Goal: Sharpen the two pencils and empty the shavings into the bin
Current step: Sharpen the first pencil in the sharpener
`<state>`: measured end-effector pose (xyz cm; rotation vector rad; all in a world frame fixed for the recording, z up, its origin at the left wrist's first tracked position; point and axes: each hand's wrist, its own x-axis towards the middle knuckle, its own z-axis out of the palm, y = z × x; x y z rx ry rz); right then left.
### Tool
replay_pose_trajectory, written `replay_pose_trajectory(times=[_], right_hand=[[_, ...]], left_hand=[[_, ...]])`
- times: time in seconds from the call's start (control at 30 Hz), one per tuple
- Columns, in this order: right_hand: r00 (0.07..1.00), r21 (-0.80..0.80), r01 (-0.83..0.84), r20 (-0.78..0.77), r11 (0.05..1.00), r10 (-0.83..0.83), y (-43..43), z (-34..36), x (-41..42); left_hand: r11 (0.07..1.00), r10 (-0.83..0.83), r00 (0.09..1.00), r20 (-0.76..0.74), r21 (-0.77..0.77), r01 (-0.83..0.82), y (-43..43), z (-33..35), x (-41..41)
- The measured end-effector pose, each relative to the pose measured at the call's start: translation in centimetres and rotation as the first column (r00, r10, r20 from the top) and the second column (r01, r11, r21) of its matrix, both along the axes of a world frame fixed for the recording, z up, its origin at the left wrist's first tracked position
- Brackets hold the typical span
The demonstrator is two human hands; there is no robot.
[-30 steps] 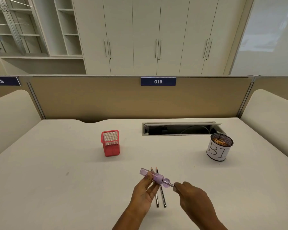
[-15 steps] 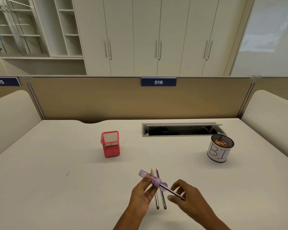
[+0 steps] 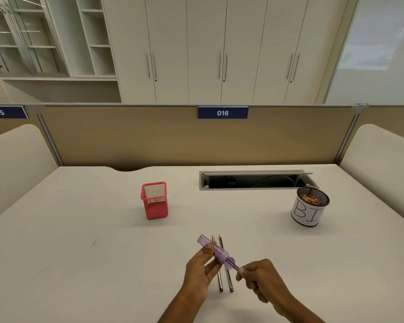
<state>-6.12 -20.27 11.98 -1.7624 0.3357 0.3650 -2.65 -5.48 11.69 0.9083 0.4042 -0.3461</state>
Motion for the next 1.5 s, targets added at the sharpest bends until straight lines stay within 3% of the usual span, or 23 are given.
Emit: replay_pose_trajectory(times=[0.07, 0.13, 0.17, 0.23, 0.3, 0.37, 0.4, 0.43, 0.5, 0.57, 0.63, 0.73, 0.8, 0.83, 0.87, 0.93, 1.0, 1.07, 1.17, 1.23, 1.3, 1.4, 1.5], right_hand=[[0.955, 0.302, 0.117, -0.294, 0.946, -0.024, -0.2, 0.3, -0.1], [0.862, 0.506, 0.276, -0.506, 0.817, 0.021, -0.3, 0.5, 0.0], [0.837, 0.554, 0.314, -0.544, 0.771, 0.05, -0.3, 0.5, 0.0], [0.852, 0.542, 0.293, -0.521, 0.788, 0.042, -0.2, 0.5, -0.1], [0.917, 0.392, 0.174, -0.4, 0.903, -0.003, 0.5, 0.9, -0.1], [0.989, 0.097, 0.037, -0.146, 0.995, -0.023, 1.1, 0.9, -0.1], [1.0, -0.077, -0.005, 0.007, 0.997, 0.006, 1.2, 0.4, 0.0], [0.986, -0.266, -0.026, 0.154, 0.964, 0.069, 1.2, -0.1, 0.0], [0.886, -0.61, 0.021, 0.379, 0.792, 0.268, 1.0, -1.2, -0.1], [0.802, -0.812, 0.061, 0.387, 0.581, 0.456, 0.8, -1.8, 0.0], [0.754, -0.88, 0.132, 0.388, 0.456, 0.531, 0.7, -1.9, 0.4], [0.777, -0.92, 0.097, 0.309, 0.38, 0.549, 1.1, -0.6, -0.4], [0.876, -0.848, 0.087, 0.315, 0.523, 0.365, 1.4, -0.1, -0.2], [0.928, -0.724, 0.026, 0.274, 0.69, 0.253, 1.4, 0.1, -0.1], [0.963, -0.536, -0.016, 0.219, 0.844, 0.158, 1.4, 0.5, -0.2], [0.997, -0.133, 0.019, 0.071, 0.991, -0.009, 1.5, 1.6, -0.3], [0.976, 0.215, 0.122, -0.204, 0.969, -0.077, 0.8, 1.8, -0.2], [0.894, 0.468, 0.271, -0.445, 0.841, -0.04, 0.0, 1.9, 0.2], [0.852, 0.641, 0.326, -0.517, 0.695, 0.078, -0.2, 2.0, 0.3], [0.867, 0.621, 0.293, -0.493, 0.727, 0.071, 0.0, 2.0, 0.2], [0.913, 0.498, 0.188, -0.407, 0.847, 0.036, 0.7, 2.2, 0.1], [0.989, 0.137, -0.007, -0.147, 0.991, 0.027, 2.1, 2.8, -0.2], [0.986, -0.211, -0.028, 0.153, 0.977, 0.061, 2.2, 2.0, -0.3]], left_hand=[[1.0, -0.026, 1.0, -0.004, 0.0, 0.026, 0.2, -0.2, -0.2], [0.999, -0.049, 0.999, -0.009, -0.013, 0.049, 0.3, -0.4, -0.4], [0.998, -0.057, 0.998, -0.012, -0.016, 0.057, 0.4, -0.5, -0.3], [0.998, -0.062, 0.998, -0.012, -0.012, 0.062, 0.4, -0.6, -0.1], [0.999, -0.046, 0.999, -0.01, -0.009, 0.046, 0.5, -0.6, 0.0], [1.0, -0.02, 1.0, -0.015, -0.016, 0.02, 0.6, -0.7, 0.0], [1.0, -0.006, 1.0, -0.019, -0.02, 0.006, 0.5, -0.8, 0.0], [1.0, 0.005, 1.0, -0.022, -0.023, -0.006, 0.5, -0.8, 0.0], [0.999, 0.025, 0.999, -0.03, -0.038, -0.026, 0.3, -0.6, -0.1], [0.997, 0.041, 0.998, -0.041, -0.066, -0.043, -0.1, -0.4, -0.2], [0.995, 0.04, 0.999, -0.032, -0.085, -0.043, -0.3, -0.1, -0.3], [0.998, 0.007, 1.0, -0.006, -0.066, -0.007, -0.4, 0.0, -0.3], [0.998, -0.028, 1.0, 0.01, -0.054, 0.029, -0.2, 0.1, -0.2], [0.998, -0.047, 0.999, 0.016, -0.047, 0.048, -0.2, 0.1, -0.1], [0.997, -0.06, 0.998, 0.02, -0.044, 0.061, -0.1, 0.1, -0.1], [0.996, -0.077, 0.997, 0.025, -0.048, 0.078, 0.1, 0.2, -0.1], [0.994, -0.092, 0.995, 0.024, -0.054, 0.094, 0.3, 0.4, -0.1], [0.992, -0.111, 0.994, 0.025, -0.062, 0.112, 0.4, 0.6, -0.1], [0.99, -0.124, 0.992, 0.028, -0.062, 0.126, 0.6, 0.5, 0.0], [0.991, -0.11, 0.994, 0.02, -0.074, 0.111, 0.7, 0.3, 0.0], [0.992, -0.085, 0.996, 0.01, -0.093, 0.085, 0.8, 0.1, -0.1], [0.994, -0.066, 0.998, 0.015, -0.085, 0.067, 0.8, 0.0, -0.1], [0.997, -0.039, 0.999, 0.036, -0.067, 0.042, 0.8, 0.2, -0.2]])
